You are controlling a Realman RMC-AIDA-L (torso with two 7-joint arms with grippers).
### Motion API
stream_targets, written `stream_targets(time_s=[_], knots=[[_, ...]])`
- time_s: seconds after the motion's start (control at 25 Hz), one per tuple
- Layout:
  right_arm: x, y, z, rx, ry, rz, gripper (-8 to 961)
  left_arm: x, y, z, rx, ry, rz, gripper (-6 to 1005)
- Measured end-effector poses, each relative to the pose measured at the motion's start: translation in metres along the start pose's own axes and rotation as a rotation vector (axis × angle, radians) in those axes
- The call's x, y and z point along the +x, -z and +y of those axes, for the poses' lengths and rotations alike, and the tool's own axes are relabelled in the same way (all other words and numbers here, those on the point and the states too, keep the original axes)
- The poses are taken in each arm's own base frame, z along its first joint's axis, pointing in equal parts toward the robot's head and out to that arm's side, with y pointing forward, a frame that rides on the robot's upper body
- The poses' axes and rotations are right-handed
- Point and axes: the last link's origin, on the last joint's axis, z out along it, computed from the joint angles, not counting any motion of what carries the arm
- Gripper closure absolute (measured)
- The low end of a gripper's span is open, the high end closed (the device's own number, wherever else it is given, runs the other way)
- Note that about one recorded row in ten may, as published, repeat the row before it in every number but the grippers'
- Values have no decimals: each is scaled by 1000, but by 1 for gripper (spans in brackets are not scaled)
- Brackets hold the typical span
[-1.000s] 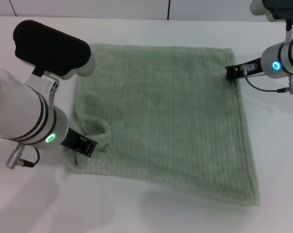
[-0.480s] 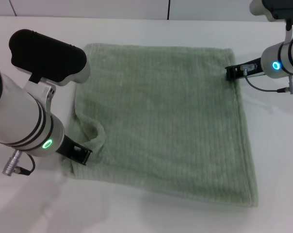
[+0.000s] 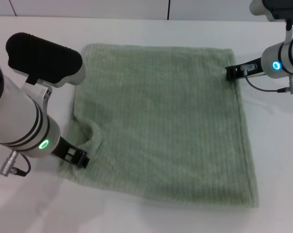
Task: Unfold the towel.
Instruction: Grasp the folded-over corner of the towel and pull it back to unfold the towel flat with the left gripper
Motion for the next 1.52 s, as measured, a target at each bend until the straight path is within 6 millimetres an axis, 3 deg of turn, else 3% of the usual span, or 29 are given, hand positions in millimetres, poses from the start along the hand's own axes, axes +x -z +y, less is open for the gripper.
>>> stream_targets(time_s=[0.52,0.6,1.08,1.52], knots=[[-4,2,2,-3,8,-6,954,-14,-1,-5,24,5,-82,309],[-4,2,2,-4,10,-6,954,-17,3,-10,53,12,-114,139],[-5,3,1,-4,5,-8,954,-13,9,-21,95,31,-111,139],[-3,3,2,-6,8,-1,955,-8,5,-18,83,15,-72,139]])
